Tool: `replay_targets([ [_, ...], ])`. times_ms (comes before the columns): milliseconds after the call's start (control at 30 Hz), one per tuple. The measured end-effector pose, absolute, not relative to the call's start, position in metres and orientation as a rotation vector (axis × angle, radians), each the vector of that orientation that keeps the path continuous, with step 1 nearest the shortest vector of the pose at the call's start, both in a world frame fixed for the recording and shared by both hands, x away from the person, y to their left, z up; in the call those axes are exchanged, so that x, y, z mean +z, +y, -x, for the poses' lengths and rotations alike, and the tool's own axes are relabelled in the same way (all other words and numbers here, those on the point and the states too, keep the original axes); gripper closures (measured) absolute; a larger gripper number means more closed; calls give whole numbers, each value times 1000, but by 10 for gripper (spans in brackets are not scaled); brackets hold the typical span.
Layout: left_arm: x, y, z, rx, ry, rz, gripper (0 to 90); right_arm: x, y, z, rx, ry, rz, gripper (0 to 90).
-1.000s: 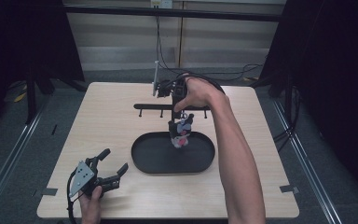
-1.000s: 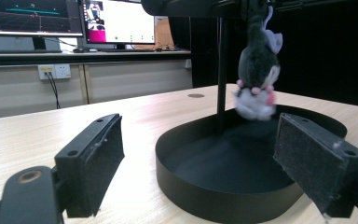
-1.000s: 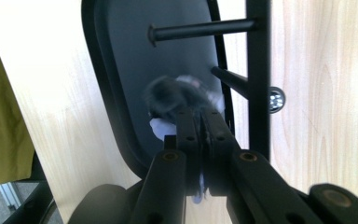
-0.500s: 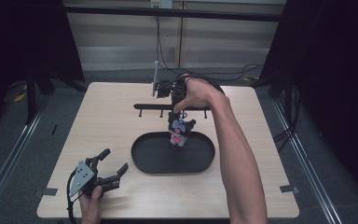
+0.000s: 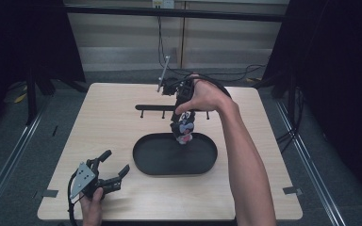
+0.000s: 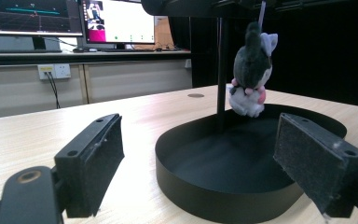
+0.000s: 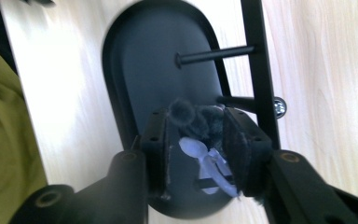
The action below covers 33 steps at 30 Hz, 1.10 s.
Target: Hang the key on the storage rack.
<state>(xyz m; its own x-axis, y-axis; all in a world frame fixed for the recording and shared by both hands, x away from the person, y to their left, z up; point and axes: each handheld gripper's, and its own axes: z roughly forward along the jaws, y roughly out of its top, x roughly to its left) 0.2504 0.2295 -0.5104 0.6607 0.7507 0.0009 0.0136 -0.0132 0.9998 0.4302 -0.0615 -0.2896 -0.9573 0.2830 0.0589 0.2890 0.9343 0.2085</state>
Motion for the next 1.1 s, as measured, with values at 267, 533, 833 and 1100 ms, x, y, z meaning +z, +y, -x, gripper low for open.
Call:
replay_targets([
  [267,-510,229,-250,656,670,-1482,154,-288,-68,-416,-411,-3037,452,617],
  [533,-510,230,-250,661,667,-1489,154,-287,-74,-395,-504,-3035,477,581],
  [833,-510,230,-250,658,665,-1494,154,-304,-92,-371,-669,-3003,557,535],
  [1100,-510,230,-250,658,667,-1493,154,-331,-100,-343,-919,-2977,598,447],
])
